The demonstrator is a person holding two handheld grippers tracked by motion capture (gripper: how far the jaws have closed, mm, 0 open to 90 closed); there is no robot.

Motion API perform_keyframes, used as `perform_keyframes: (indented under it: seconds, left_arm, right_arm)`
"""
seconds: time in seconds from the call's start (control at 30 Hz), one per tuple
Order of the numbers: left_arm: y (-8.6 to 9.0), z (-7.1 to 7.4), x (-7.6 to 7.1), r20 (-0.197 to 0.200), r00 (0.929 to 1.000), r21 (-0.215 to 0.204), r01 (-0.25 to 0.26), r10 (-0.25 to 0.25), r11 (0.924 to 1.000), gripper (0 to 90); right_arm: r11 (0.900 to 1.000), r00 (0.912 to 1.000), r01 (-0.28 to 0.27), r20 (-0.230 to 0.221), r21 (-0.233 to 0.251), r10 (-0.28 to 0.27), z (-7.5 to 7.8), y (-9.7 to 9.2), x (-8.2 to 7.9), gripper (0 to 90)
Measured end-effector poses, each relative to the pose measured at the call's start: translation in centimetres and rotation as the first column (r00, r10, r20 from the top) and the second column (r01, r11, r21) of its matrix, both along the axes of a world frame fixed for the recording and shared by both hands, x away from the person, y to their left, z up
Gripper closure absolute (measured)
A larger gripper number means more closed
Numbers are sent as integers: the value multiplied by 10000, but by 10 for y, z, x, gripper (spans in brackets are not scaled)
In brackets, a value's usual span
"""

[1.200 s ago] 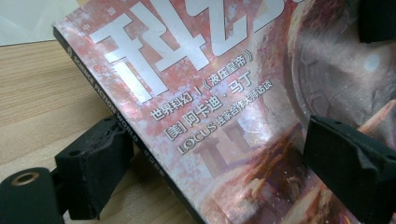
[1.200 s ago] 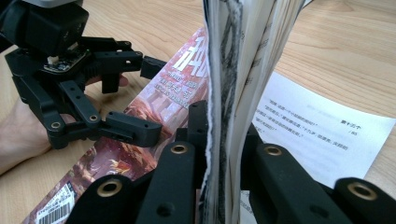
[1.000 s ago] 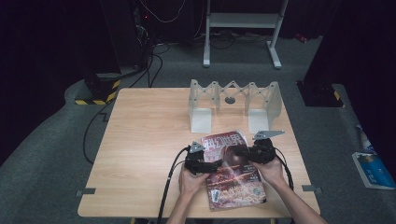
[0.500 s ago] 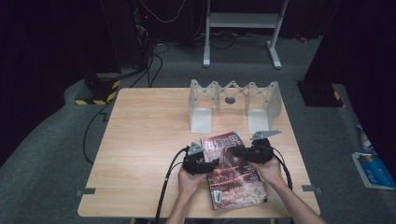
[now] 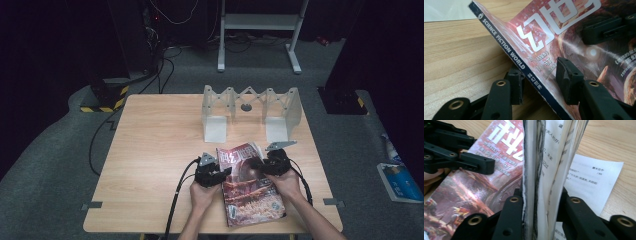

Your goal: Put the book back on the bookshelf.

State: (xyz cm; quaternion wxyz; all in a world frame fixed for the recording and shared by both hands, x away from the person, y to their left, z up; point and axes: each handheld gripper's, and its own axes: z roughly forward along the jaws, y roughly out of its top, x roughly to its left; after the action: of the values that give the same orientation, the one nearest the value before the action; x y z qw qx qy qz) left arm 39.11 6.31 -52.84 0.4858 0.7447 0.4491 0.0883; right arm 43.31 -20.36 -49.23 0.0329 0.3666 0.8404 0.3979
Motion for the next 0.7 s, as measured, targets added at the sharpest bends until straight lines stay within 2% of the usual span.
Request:
perform_keyframes:
  seconds: [0.17, 0.27, 0.4, 0.7]
  left_arm:
    - [-1, 0, 1, -42, 10000, 16, 37, -37, 10000, 611]
    - [-2, -1, 1, -52, 10000, 55, 46, -46, 10000, 615]
    - [-2, -1, 1, -43, 10000, 61, 58, -57, 10000, 616]
    - [-2, 0, 0, 23, 10000, 101, 72, -72, 9999, 616]
  right_arm:
    - [9988, 9995, 329, 35, -368, -328, -3, 0, 1, 636]
    - [9950, 9981, 611, 103, -792, -605, -5, 1, 0, 552]
    - [9923, 9970, 753, 247, -987, -732, -5, -2, 0, 506]
    - [9921, 9958, 897, 277, -880, -876, -5, -12, -2, 483]
